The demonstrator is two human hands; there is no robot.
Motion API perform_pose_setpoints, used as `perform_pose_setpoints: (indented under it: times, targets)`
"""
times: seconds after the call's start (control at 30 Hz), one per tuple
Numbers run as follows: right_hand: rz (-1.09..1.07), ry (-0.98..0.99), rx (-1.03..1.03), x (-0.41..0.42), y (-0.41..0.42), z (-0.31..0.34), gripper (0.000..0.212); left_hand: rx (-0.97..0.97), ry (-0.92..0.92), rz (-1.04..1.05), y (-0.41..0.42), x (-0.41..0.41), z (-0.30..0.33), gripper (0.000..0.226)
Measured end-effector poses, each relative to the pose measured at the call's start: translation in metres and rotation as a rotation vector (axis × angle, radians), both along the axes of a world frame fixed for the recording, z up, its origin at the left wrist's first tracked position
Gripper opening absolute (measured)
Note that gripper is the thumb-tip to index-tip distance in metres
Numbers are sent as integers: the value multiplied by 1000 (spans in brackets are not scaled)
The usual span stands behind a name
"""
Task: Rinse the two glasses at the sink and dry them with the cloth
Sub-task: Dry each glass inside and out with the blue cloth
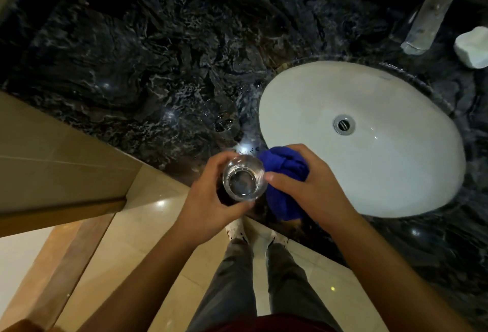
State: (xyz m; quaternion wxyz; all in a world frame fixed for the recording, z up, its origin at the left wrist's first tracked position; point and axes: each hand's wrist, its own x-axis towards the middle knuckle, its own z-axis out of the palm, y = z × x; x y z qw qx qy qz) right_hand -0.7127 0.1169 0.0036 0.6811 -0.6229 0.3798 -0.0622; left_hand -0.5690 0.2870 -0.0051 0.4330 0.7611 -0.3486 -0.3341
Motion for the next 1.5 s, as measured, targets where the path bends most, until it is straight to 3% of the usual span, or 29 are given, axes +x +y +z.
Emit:
perform_pose_setpoints:
  times: [0.6,0.77,0.9,1.03,1.27,1.4,1.5]
  targets:
    - [-35,86,-71,0,19,-32,41,93,-148,-8,7,-10,-33,81]
    - [-136,71,-55,-7,6,-28,36,148,-135,-157,27,13,-25,100]
    - [-245,6,-57,2,-16,-17,31,221,-207,-48,39,41,-5,91]
    - [-202,-46,-91,37,-33,-10,34,275,-264,35,10,68,-1,92]
    - [-129,-36,-109,103,-46,-25,31,280,-110,54,-45,105,-38,110]
    - [-152,36,-60,122,-43,-28,26,248,-221,-2,-53,117,-52,94]
    - [-315,81,153,133,-41,-18,15,204,-112,4,-57,123,-51,77]
